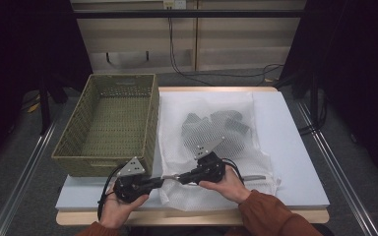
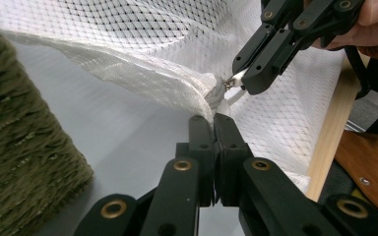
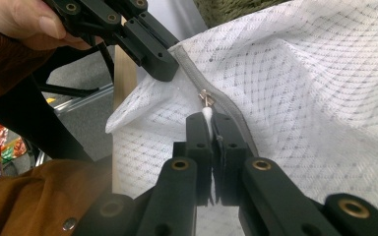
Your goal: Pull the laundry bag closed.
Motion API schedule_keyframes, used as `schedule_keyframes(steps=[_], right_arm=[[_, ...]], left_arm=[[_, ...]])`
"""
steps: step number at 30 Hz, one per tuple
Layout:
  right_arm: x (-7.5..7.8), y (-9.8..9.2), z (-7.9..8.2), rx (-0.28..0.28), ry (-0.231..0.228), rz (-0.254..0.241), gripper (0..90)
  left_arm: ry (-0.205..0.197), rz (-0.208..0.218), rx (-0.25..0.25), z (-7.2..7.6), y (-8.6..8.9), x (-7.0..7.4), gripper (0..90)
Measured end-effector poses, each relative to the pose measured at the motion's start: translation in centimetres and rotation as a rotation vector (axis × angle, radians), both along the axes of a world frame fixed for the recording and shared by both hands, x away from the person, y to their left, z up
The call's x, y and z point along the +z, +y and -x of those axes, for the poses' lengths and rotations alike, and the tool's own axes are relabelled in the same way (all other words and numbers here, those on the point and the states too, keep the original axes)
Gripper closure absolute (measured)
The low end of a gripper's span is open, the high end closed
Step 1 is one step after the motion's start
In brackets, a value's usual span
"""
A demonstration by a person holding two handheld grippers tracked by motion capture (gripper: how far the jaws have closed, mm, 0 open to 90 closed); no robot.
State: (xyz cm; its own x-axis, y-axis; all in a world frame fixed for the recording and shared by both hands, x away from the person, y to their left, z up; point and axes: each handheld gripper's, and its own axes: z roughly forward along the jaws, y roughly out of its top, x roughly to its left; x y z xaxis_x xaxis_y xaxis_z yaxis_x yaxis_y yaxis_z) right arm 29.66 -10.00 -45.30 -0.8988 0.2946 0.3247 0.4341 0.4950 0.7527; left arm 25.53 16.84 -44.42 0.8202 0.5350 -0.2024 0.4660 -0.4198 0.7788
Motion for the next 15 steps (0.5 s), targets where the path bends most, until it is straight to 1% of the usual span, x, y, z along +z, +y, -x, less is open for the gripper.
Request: schedule_keyframes(steps=[1, 3, 5, 7, 10, 11, 12, 13, 15], right_arm=[[0.01, -0.1, 0.0, -0.003, 0.006, -0.008, 87.5], [0.06, -0.27, 0.1, 0.0, -0.001, 0.0, 87.5], [0.0, -0.55, 0.04, -0.01, 0.01, -0.01, 87.5], [-0.04, -0.55, 0.01, -0.007, 0.003, -0.003, 87.5], [-0.02, -0.57, -0.01, -0.008, -0.004, -0.004, 87.5], [-0.04, -0.59, -0.09, -0.006, -0.008, -0.001, 87.4], [-0.07, -0.61, -0.08, -0.016, -0.011, 0.005, 87.5], [-0.11, -0.7, -0.08, -0.013, 0.0, 0.0, 87.5], [-0.07, -0.68, 0.12, -0.01, -0.009, 0.014, 87.5]], left_arm=[[0.0, -0.001, 0.0, 0.0, 0.04, 0.03, 88.2], [0.001, 0.004, -0.001, 0.05, 0.08, 0.02, 88.2], [0.004, -0.001, -0.005, 0.09, 0.06, 0.0, 88.2], [-0.002, -0.007, -0.005, 0.15, 0.0, 0.04, 88.2], [-0.002, -0.003, -0.007, 0.12, 0.07, 0.08, 88.2], [-0.001, -0.005, -0.004, 0.1, 0.09, 0.05, 88.2], [0.005, -0.002, -0.007, 0.05, 0.14, 0.01, 88.2], [0.01, -0.004, -0.007, 0.03, 0.17, -0.02, 88.2], [0.009, -0.011, -0.006, 0.05, 0.15, 0.0, 88.2]])
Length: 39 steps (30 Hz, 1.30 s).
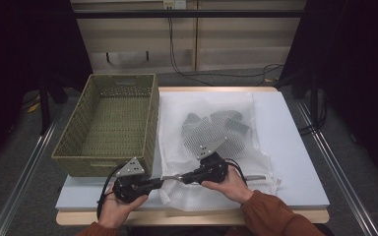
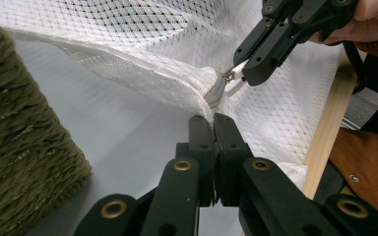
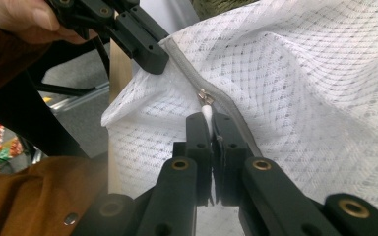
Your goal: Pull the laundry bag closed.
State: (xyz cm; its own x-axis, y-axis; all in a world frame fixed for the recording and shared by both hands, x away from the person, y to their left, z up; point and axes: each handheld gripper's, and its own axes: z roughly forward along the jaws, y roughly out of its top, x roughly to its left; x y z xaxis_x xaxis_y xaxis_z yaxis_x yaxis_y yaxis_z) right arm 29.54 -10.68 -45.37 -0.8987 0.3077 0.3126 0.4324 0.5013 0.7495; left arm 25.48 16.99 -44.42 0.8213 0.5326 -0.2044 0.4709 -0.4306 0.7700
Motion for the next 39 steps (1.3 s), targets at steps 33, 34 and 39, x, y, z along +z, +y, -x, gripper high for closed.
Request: schedule_keyframes(steps=[33, 34, 39], right_arm=[[0.2, -1.6, 0.2, -0.067, -0.024, 0.028, 87.4], [0.1, -1.8, 0.2, -0.069, -0.02, 0.025, 87.4], [0.0, -2.4, 0.1, -0.082, -0.015, 0.029, 87.4]], left_arm=[[0.004, 0.009, 0.032, -0.3, 1.0, -0.1, 88.2], [0.004, 0.01, 0.03, -0.3, 1.1, 0.0, 88.2], [0.007, 0.008, 0.034, -0.3, 1.3, 0.0, 88.2]])
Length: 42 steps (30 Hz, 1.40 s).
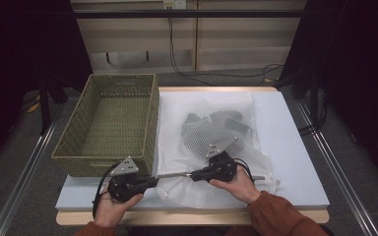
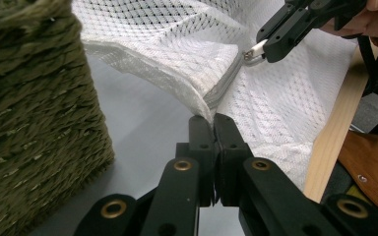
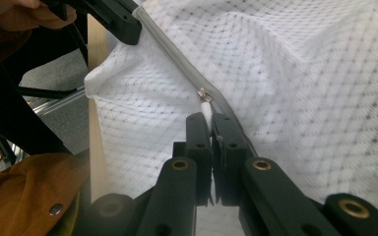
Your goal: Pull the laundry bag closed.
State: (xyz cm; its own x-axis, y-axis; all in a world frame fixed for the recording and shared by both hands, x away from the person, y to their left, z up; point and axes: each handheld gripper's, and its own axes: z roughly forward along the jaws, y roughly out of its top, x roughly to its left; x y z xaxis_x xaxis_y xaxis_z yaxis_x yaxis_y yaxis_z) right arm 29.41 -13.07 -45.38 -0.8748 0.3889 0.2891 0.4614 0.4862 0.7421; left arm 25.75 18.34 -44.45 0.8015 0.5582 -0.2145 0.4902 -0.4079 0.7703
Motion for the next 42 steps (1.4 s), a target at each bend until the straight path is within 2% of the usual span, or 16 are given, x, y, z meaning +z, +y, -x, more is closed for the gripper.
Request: schedule_keyframes(steps=[12, 42], right_arm=[[-0.1, -0.5, 0.1, -0.001, 0.001, -0.002, 87.4], [-0.3, -2.3, 0.0, -0.054, 0.003, 0.014, 87.4]], left_arm=[[-0.004, -0.001, -0.008, 0.1, -0.1, 0.1, 88.2], [-0.009, -0.007, -0.01, -0.1, 0.0, 0.3, 88.3]])
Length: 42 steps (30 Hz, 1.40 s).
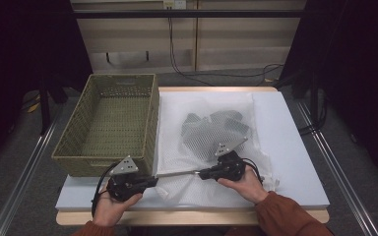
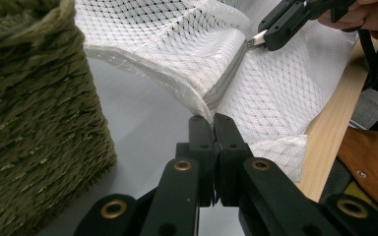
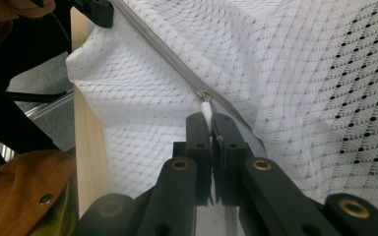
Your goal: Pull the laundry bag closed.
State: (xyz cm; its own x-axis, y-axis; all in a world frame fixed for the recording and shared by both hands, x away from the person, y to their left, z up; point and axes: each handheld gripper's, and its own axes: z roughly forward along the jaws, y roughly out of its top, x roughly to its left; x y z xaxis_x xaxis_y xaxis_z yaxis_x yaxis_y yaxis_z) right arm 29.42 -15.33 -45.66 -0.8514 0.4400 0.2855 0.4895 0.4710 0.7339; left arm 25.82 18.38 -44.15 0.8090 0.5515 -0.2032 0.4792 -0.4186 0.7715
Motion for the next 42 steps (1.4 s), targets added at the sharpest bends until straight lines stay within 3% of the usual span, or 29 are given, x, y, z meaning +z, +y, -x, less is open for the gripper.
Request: schedule_keyframes(steps=[23, 42], right_arm=[[-0.3, -1.5, -0.1, -0.027, 0.034, -0.017, 87.3], [-0.3, -3.0, 0.1, -0.06, 0.034, -0.01, 87.2]], left_arm=[[0.005, -0.002, 0.001, 0.1, 0.2, 0.0, 88.2], [0.008, -0.006, -0.001, 0.1, 0.3, -0.1, 88.2]])
